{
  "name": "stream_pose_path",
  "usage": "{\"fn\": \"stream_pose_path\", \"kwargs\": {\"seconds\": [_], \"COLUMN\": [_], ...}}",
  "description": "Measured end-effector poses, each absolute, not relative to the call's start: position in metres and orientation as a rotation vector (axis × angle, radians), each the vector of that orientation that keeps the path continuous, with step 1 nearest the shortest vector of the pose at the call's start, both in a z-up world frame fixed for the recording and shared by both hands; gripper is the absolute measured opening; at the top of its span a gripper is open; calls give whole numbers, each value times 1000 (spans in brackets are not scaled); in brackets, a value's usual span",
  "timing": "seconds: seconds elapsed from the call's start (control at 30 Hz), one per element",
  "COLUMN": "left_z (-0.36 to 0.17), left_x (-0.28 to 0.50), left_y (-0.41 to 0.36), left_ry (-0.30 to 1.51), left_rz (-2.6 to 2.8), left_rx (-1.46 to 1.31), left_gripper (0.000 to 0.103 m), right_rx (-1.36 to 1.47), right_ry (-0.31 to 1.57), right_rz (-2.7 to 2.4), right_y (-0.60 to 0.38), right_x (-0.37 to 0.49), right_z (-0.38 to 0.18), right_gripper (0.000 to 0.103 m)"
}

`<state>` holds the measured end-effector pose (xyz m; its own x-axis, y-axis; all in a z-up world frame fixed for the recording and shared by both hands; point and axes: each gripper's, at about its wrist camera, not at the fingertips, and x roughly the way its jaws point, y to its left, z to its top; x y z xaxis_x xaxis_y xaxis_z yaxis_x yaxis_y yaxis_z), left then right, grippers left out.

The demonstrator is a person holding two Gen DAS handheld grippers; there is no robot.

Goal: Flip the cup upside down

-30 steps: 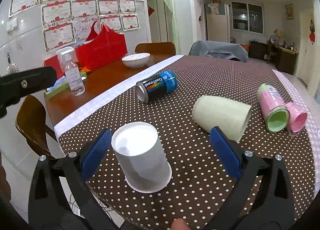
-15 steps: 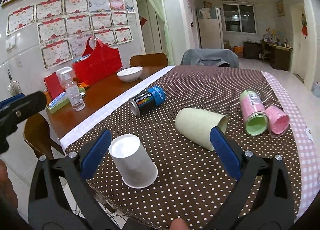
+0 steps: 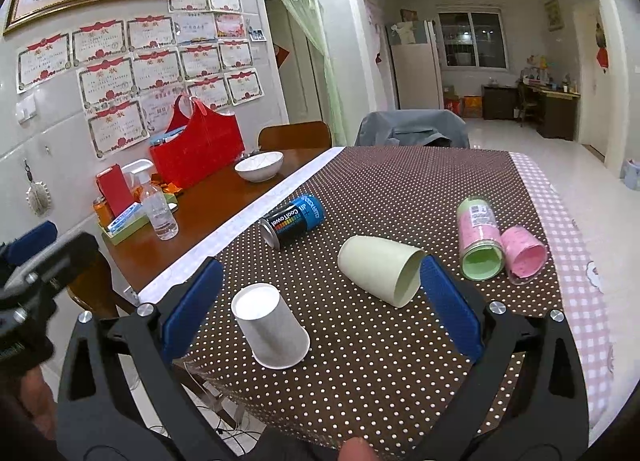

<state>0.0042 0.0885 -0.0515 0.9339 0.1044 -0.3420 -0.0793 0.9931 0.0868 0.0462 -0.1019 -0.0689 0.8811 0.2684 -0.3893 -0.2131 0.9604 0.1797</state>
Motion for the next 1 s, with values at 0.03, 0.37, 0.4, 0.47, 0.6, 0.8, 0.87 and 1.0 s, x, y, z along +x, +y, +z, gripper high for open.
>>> {"fn": "stream_pose_path", "kwargs": {"seconds": [0.03,0.37,0.4,0.47,0.6,0.8,0.87,1.0], "left_z": [-51,-47,-45,-45,-46,-49,-49,-49], "left_x": [1,-17,-17,-20,-24,-28,-29,-29], "left_y": [87,85,85,84,82,75,74,75], "left_ry": [350,326,325,322,325,341,342,347], "left_rz": [96,103,104,105,108,92,87,85], "left_rx": [74,44,41,41,58,73,73,61], "left_gripper": [90,90,90,90,90,91,91,91], "right_rx": [131,133,132,137,141,140,136,132], "right_ry": [420,396,392,387,391,398,399,401], "right_rz": [250,204,198,184,166,151,152,152], "right_y": [-103,-122,-123,-126,-130,-131,-129,-127], "right_x": [43,9,7,1,-5,-6,-8,-7], "right_z": [-65,-40,-39,-38,-38,-40,-41,-41], "right_gripper": [97,97,97,97,97,97,97,97]}}
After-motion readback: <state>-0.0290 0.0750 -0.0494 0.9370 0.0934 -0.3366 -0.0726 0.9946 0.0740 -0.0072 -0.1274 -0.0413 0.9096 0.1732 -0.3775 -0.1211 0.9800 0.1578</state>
